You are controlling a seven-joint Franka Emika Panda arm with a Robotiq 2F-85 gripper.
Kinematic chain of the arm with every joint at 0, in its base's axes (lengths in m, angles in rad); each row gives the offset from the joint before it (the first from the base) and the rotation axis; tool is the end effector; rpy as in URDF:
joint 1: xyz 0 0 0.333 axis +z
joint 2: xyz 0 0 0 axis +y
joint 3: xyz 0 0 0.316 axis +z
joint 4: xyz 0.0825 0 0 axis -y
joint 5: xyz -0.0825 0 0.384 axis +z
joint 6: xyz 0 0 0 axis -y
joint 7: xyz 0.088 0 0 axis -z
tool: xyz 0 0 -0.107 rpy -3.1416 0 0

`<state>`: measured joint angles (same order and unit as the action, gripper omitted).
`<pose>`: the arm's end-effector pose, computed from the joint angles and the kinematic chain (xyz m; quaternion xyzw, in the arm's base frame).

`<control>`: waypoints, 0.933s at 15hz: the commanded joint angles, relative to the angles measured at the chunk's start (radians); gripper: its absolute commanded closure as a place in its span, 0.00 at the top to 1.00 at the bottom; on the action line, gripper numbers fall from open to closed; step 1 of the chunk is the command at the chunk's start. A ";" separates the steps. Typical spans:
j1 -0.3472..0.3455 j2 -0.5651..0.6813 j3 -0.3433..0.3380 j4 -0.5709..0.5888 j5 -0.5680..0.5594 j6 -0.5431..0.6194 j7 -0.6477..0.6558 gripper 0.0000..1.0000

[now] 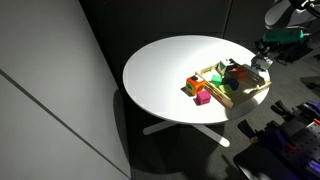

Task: Remove the block with black and white triangle patterns from the wooden tray and put it on the table

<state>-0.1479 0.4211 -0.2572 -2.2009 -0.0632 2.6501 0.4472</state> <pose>0.5141 -0.2208 0.1982 0.9239 -0.3762 0.0209 0.0668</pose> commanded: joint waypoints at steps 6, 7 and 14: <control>0.017 0.016 -0.011 0.037 0.028 -0.009 -0.017 0.91; 0.018 0.014 -0.012 0.035 0.027 -0.009 -0.017 0.98; 0.007 -0.044 0.024 -0.003 0.046 -0.018 -0.076 1.00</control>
<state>-0.1392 0.4108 -0.2428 -2.1981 -0.0590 2.6509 0.4339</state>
